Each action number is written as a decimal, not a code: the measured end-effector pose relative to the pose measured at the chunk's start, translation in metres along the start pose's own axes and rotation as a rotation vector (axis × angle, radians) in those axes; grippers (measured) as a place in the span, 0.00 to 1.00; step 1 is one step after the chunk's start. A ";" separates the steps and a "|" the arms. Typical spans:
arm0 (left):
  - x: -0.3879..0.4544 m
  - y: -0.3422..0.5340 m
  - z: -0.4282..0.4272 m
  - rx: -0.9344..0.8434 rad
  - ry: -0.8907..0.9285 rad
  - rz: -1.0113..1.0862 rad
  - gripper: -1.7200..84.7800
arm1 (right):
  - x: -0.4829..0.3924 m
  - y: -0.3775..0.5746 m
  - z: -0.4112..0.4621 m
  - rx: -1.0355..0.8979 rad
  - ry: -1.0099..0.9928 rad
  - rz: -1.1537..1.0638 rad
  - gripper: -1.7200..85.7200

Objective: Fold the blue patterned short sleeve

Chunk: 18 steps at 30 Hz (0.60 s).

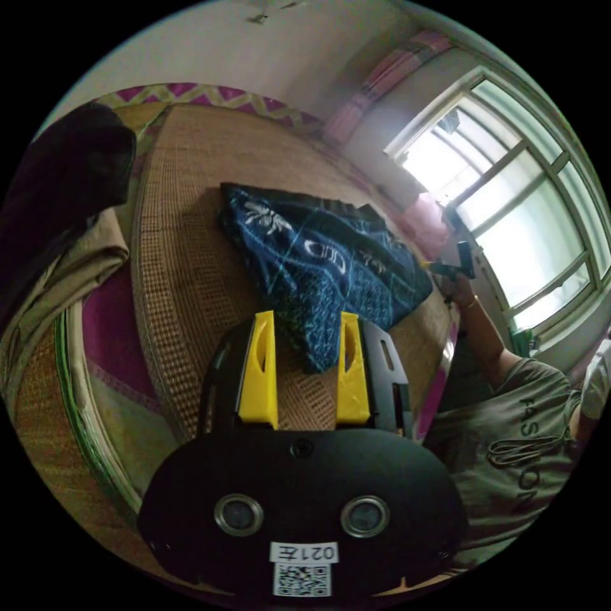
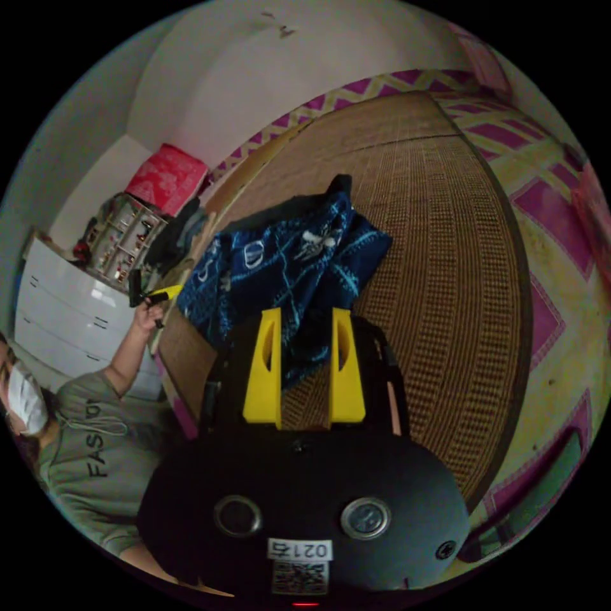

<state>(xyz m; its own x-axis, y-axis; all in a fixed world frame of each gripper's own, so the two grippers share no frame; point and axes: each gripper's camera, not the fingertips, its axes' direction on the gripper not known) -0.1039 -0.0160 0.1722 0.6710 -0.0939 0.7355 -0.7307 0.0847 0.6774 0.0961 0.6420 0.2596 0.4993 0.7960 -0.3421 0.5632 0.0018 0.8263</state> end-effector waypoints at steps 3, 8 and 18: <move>0.001 0.003 0.027 -0.074 -0.001 -0.012 0.13 | -0.004 0.003 0.009 0.005 0.026 0.015 0.15; -0.006 0.005 0.038 -0.081 0.034 -0.024 0.03 | -0.013 -0.002 0.017 -0.009 0.120 0.056 0.16; -0.034 0.018 0.038 -0.136 0.122 -0.078 0.01 | 0.001 0.022 0.033 0.009 -0.127 0.239 0.08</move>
<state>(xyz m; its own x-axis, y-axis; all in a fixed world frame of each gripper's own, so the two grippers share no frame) -0.1449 -0.0485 0.1586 0.7409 0.0147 0.6714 -0.6581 0.2156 0.7214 0.1311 0.6226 0.2629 0.6972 0.6909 -0.1915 0.4246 -0.1827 0.8867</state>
